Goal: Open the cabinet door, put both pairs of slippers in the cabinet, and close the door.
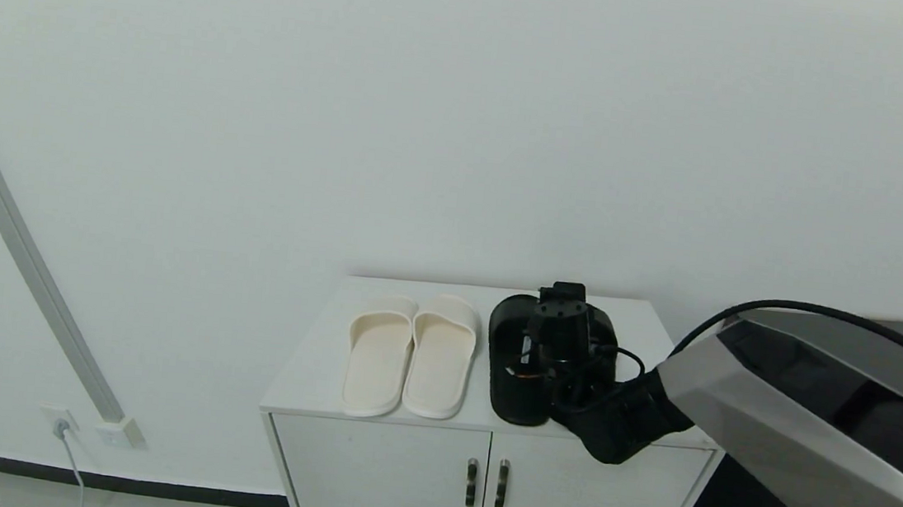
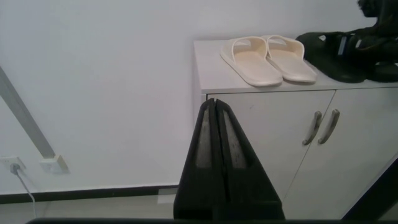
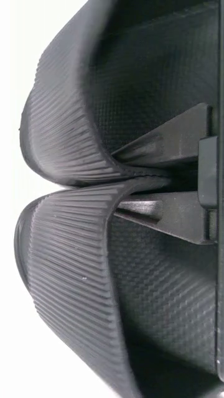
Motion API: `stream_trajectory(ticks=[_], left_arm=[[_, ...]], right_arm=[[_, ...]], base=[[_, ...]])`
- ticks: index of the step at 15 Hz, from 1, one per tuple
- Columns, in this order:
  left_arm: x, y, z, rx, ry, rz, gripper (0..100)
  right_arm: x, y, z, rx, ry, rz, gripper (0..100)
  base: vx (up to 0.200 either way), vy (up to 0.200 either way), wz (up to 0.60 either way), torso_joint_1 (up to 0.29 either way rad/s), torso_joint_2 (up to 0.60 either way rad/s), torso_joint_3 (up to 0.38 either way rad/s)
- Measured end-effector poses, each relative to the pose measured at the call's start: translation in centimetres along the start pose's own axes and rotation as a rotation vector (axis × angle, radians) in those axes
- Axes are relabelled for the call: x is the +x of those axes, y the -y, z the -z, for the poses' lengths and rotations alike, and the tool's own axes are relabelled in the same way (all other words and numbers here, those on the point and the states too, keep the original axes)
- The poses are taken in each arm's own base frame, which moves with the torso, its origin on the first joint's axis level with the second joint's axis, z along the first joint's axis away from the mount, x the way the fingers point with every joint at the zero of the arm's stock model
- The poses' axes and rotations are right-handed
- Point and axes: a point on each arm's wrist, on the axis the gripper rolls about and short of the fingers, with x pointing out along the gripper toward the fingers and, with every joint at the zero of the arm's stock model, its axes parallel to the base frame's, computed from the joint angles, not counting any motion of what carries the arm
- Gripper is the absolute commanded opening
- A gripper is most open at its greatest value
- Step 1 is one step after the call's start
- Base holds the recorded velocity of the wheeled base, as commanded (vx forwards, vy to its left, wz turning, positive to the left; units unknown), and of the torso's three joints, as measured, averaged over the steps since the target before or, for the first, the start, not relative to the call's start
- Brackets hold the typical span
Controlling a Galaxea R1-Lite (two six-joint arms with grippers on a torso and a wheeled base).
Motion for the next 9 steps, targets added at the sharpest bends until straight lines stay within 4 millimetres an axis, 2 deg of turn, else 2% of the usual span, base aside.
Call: stream_trajectory(ticks=[2,4,9], left_arm=[[0.0,0.0,0.0,0.000,0.000,0.000,0],[0.0,0.0,0.0,0.000,0.000,0.000,0],[0.0,0.0,0.0,0.000,0.000,0.000,0]], right_arm=[[-2.3,0.8,-1.4,-0.008,0.006,-0.043,0],[-5.6,1.9,-2.6,-0.030,0.004,-0.131,0],[-15.6,5.9,-3.9,-0.084,-0.064,-0.440,0]], base=[[0.000,0.000,0.00,0.000,0.00,0.000],[0.000,0.000,0.00,0.000,0.00,0.000],[0.000,0.000,0.00,0.000,0.00,0.000]])
